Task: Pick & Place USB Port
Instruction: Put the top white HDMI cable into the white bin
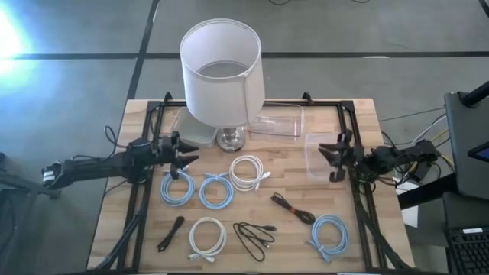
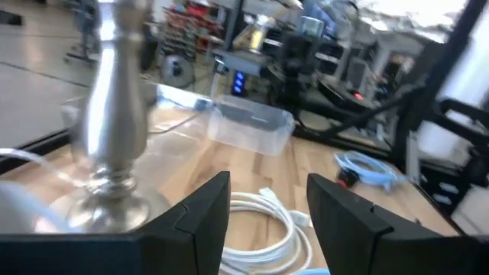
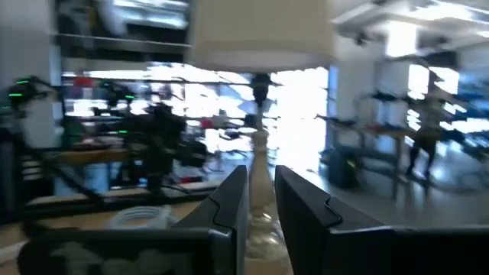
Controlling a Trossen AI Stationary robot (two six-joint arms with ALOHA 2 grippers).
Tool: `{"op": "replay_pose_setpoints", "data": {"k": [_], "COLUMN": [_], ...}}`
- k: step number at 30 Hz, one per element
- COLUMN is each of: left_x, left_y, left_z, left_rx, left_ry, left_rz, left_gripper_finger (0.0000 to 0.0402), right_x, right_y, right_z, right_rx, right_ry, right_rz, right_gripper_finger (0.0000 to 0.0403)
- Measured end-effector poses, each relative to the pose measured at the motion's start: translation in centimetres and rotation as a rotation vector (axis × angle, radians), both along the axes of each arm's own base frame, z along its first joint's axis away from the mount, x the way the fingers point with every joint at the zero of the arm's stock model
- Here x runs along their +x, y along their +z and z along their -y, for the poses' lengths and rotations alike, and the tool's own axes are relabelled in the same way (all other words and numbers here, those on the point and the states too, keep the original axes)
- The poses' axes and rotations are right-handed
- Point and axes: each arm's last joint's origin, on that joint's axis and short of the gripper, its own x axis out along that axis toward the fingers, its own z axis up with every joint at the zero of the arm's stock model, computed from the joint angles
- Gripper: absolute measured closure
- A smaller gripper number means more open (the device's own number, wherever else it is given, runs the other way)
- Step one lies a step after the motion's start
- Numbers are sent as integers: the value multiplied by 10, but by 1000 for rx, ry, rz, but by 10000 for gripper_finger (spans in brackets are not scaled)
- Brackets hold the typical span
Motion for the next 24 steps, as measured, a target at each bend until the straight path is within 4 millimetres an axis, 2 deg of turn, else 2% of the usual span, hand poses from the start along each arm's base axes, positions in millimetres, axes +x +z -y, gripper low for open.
{"op": "replay_pose_setpoints", "data": {"k": [5,10,15,18,24], "left_x": [18,40,67,85,128], "left_y": [20,29,28,20,12], "left_z": [-1,0,11,24,48], "left_rx": [62,73,62,91,264], "left_ry": [-75,-164,-257,-324,-279], "left_rz": [-56,-129,-219,-312,-427], "left_gripper_finger": [223,223,223,223,223], "right_x": [5,14,23,28,34], "right_y": [-3,-10,-12,-12,-11], "right_z": [-1,-4,-8,-9,-11], "right_rx": [146,176,167,135,91], "right_ry": [25,56,80,77,69], "right_rz": [13,-57,-81,-89,-83], "right_gripper_finger": [329,292,254,240,232]}}
